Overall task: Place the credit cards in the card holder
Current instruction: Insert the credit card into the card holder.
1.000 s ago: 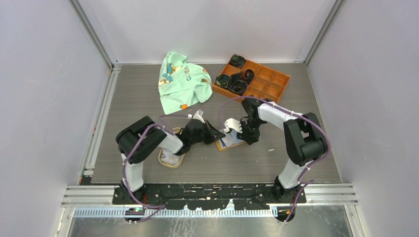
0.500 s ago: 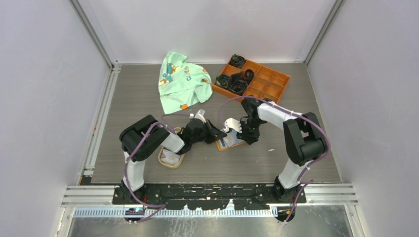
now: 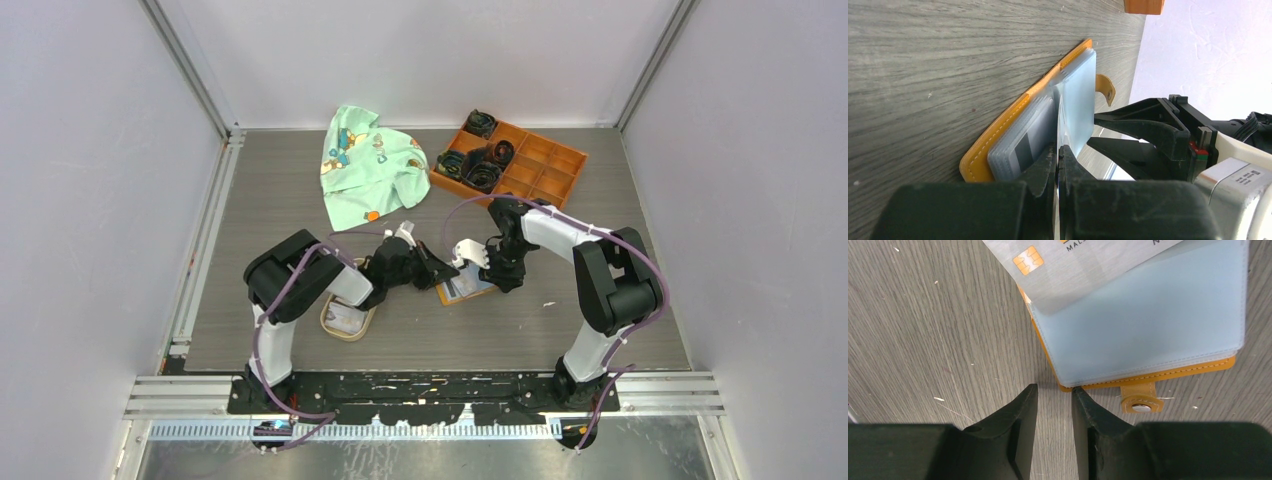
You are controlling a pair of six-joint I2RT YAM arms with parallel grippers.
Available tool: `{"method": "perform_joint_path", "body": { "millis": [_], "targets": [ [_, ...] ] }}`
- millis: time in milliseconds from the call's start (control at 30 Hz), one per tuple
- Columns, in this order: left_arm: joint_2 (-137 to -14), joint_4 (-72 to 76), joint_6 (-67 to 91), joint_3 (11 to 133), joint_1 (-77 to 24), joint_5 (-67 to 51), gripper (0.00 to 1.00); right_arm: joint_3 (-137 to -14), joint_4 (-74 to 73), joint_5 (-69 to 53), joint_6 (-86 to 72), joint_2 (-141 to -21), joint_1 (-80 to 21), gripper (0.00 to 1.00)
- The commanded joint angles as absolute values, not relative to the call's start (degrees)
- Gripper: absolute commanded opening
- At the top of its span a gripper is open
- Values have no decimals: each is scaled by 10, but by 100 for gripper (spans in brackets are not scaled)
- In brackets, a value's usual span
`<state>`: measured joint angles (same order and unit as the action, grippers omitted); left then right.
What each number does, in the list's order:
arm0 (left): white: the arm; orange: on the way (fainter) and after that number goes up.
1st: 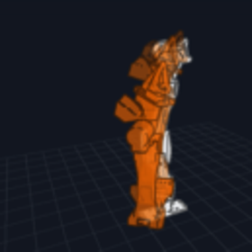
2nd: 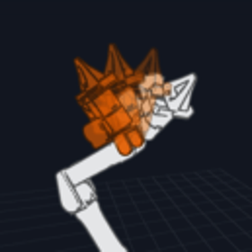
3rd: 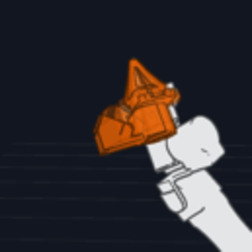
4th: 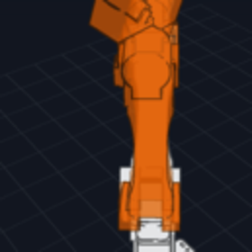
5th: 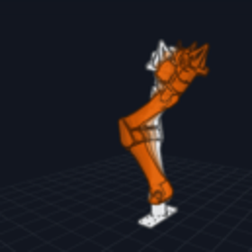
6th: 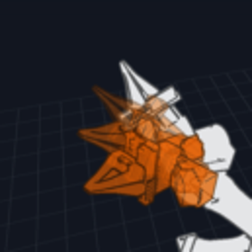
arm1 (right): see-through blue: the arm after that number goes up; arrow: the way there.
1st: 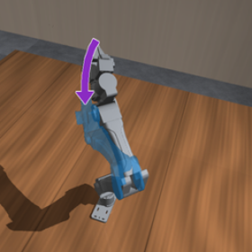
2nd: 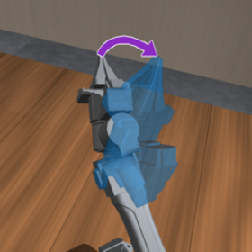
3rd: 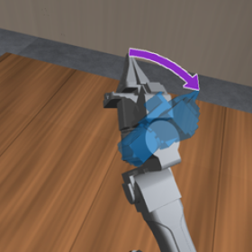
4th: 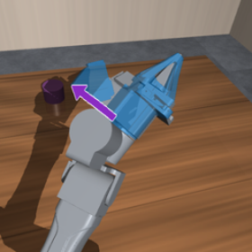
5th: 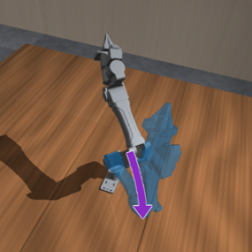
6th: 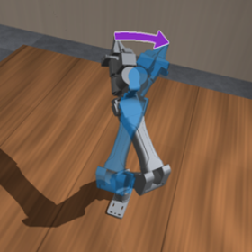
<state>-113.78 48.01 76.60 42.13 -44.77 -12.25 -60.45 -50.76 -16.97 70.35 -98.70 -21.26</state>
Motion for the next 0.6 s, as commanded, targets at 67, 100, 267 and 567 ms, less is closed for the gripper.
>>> {"method": "perform_joint_path", "body": {
  "millis": [67,100,267,567],
  "targets": [
    [-1168,472,772,438,-441,-144,0,-610,-508,-206,701,-998,-223,37],
    [-1169,472,771,440,-441,-145,0,-610,-508,-205,701,-999,-223,37],
    [-1178,462,769,451,-442,-153,0,-610,-507,-205,700,-999,-224,37],
    [-1181,447,771,456,-441,-156,0,-611,-507,-206,699,-996,-224,37]
  ]
}}
